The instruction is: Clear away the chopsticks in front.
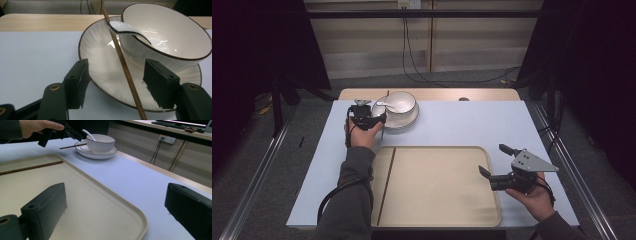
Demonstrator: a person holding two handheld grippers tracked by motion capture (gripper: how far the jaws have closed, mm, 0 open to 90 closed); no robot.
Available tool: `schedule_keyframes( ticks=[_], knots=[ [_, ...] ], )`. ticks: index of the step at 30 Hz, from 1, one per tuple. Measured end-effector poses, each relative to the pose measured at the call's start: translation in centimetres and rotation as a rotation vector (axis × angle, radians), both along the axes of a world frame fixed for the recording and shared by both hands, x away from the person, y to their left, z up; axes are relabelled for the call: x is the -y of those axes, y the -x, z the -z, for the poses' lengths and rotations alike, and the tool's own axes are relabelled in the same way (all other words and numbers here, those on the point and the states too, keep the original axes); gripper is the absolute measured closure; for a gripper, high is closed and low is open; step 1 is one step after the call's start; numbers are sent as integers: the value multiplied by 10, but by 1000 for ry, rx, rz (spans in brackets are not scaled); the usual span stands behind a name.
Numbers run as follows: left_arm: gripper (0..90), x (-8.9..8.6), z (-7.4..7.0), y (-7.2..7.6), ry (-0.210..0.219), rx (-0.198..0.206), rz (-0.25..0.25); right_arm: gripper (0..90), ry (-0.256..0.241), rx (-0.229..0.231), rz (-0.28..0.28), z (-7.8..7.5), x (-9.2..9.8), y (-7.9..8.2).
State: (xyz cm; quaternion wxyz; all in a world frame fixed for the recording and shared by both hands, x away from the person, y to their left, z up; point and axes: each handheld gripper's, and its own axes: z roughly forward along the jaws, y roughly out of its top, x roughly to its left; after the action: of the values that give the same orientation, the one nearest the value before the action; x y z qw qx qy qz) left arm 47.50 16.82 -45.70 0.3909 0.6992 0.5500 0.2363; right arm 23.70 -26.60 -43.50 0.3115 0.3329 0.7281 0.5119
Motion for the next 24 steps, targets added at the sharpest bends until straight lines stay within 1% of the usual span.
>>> schedule_keyframes(
  ticks=[1,2,3,5,6,7,9,10,11,12,13,14,15,16,18,19,20,21,23,24],
  knots=[
    [447,1,0,-2,-4,-17,6,36,-9,-2,1,0,0,0],
    [470,1,1,-4,-1,-24,6,36,-9,-2,0,0,0,0],
    [471,2,2,-5,-3,-26,4,36,-5,-2,-5,0,1,-1],
    [499,2,4,-7,-7,-35,2,36,-6,-3,-5,0,1,-1],
    [504,3,5,-8,4,-31,-1,36,-6,-3,-6,0,1,-1],
    [519,3,6,-9,12,-39,3,36,-7,-4,-7,0,1,-1],
    [550,5,7,-11,-1,-48,-2,36,-6,-2,-6,0,1,-1],
    [579,5,7,-11,0,-52,2,36,-6,-3,-6,0,1,-1],
    [590,6,7,-11,-4,-51,8,36,-6,-2,-6,0,1,-1],
    [604,6,7,-12,-17,-57,16,36,-6,-2,-5,0,1,-1],
    [629,7,6,-12,-20,-64,6,36,-7,-2,-3,0,1,-1],
    [674,6,5,-12,-37,-82,17,36,-8,-3,-4,0,1,-1],
    [722,8,6,-13,-26,-82,-1,36,-8,-3,-4,0,1,-1],
    [763,9,6,-13,-25,-87,0,36,-8,-3,1,0,1,-1],
    [808,9,5,-13,-51,-106,17,36,-8,-8,-2,0,1,-1],
    [820,9,5,-13,-44,-108,14,36,-6,-8,1,1,1,-1],
    [831,10,6,-13,-21,-108,3,36,-3,-9,-2,1,1,-1],
    [852,10,5,-12,-30,-121,14,36,-4,-9,-2,1,1,-1],
    [856,12,5,-12,-12,-112,-7,36,-7,-4,-2,1,1,-1],
    [856,12,4,-11,-10,-119,-6,36,-3,-3,-5,0,1,-1]
  ],
)
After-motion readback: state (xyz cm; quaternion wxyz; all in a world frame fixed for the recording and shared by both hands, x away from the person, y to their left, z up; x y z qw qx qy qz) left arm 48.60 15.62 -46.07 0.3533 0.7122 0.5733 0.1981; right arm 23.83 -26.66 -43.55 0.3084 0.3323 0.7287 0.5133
